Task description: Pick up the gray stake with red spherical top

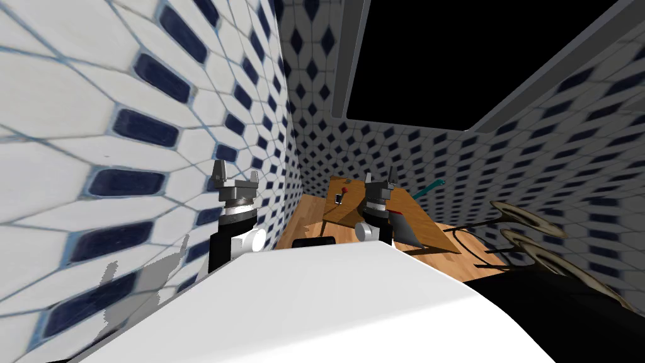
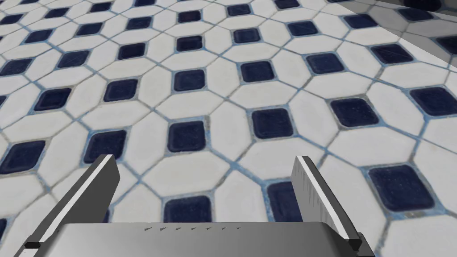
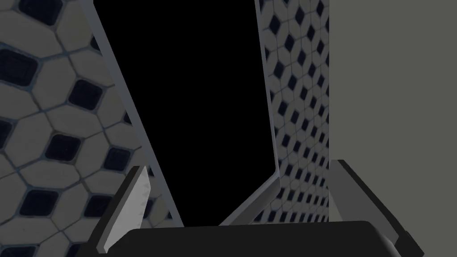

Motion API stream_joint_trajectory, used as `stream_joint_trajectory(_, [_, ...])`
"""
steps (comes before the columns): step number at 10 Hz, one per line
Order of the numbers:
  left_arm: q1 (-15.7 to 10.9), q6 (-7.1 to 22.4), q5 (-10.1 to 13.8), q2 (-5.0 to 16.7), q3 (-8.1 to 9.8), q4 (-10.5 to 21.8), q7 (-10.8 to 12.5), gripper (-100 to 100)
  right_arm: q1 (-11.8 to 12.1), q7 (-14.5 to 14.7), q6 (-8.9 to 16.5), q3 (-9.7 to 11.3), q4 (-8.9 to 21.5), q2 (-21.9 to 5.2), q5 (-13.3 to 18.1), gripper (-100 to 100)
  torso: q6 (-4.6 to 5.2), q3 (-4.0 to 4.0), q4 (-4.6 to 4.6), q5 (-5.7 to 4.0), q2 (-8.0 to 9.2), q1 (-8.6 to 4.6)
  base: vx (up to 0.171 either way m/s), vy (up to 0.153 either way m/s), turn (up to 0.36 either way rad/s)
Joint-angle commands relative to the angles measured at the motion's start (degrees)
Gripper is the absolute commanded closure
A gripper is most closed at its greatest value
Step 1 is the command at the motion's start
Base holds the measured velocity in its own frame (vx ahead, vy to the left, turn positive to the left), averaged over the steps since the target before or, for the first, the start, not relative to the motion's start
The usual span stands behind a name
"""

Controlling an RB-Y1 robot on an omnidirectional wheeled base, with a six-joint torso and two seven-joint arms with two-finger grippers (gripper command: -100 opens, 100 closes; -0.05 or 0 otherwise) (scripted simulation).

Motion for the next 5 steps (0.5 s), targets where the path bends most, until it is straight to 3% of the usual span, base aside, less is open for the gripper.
stream_joint_trajectory(1, [0.00,0.00,0.00,0.00,0.00,0.00,0.00,0,-0.44,-1.21,-0.24,-0.21,1.30,-1.68,-0.19,-100,0.00,0.00,0.00,0.00,0.00,0.00,-0.082,-0.001,0.071])
stream_joint_trajectory(5, [-0.02,0.00,0.00,0.00,0.00,0.00,0.00,0,-2.11,-5.64,-1.23,-0.80,6.43,-5.34,-1.22,-100,-0.01,0.26,0.10,-0.03,0.44,-0.14,-0.119,-0.033,0.099])
